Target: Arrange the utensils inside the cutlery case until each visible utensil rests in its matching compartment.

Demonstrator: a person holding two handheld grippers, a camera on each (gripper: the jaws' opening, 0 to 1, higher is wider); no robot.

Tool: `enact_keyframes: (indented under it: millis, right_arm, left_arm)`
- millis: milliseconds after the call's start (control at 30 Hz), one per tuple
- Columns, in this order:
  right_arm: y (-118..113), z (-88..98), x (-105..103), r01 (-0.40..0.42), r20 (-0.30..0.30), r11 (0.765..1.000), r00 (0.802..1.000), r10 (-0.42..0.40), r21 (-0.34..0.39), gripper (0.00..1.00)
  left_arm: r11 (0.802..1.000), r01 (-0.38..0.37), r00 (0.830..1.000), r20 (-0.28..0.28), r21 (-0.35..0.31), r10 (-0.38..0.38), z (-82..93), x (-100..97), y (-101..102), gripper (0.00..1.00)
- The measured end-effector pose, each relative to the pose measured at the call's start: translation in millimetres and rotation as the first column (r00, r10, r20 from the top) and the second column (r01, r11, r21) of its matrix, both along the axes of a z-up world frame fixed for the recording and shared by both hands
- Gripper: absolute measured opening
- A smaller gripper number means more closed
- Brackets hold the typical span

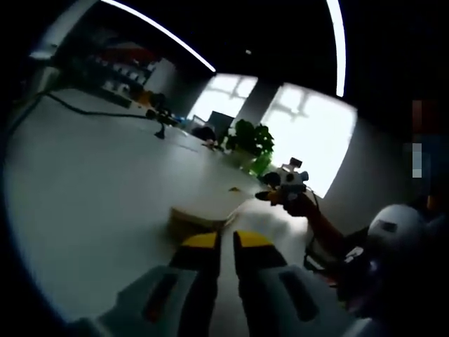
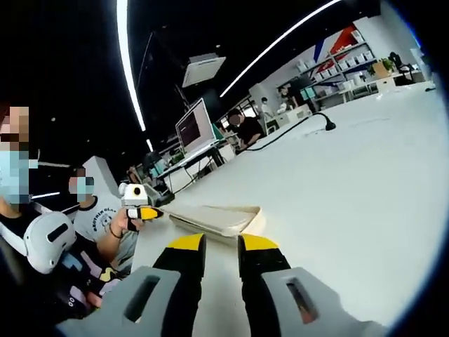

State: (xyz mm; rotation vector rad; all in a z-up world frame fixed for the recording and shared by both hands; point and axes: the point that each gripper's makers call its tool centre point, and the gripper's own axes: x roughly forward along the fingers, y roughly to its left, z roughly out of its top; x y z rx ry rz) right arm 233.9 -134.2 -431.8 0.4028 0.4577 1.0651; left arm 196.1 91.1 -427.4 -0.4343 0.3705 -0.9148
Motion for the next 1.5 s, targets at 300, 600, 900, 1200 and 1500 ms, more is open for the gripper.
enact_keyframes:
  millis: [300, 600, 900, 1200, 1500]
  right_arm:
    - [-3.3, 0.2, 9.3, 0.098, -0.353, 0.977, 0.935, -0.026, 0.188, 0.24]
    - [-5.9, 0.2, 8.9, 0.082, -0.518, 0.968, 0.854, 0.055, 0.237, 0.20]
    - [9.1, -8.1, -3.2, 0.079, -0.536, 0.977, 0.843, 0.040, 0.198, 0.17]
    - [14.8, -11.5, -2.3, 0.064, -0.551, 0.978, 0.833, 0.058, 0.200, 0.13]
    - [19.2, -15.8, -1.7, 0.073, -0.562, 0.974, 0.825, 0.063, 0.215, 0.06]
  left_arm:
    - [0.997, 0.035, 0.993, 0.112, 0.066, -0.043, 21.6, -14.9, -1.6, 0.20]
    - [0.990, -0.038, 0.985, 0.170, 0.132, 0.015, 16.5, 6.1, 2.8, 0.52]
    - [0.975, -0.047, 0.977, 0.212, 0.219, -0.001, 2.4, 22.5, 2.9, 0.55]
    - [0.938, -0.019, 0.964, 0.257, 0.345, -0.075, -3.8, 34.1, 9.1, 0.56]
    - [0.926, 0.049, 0.964, 0.225, 0.374, -0.142, -12.6, 38.1, 6.1, 0.48]
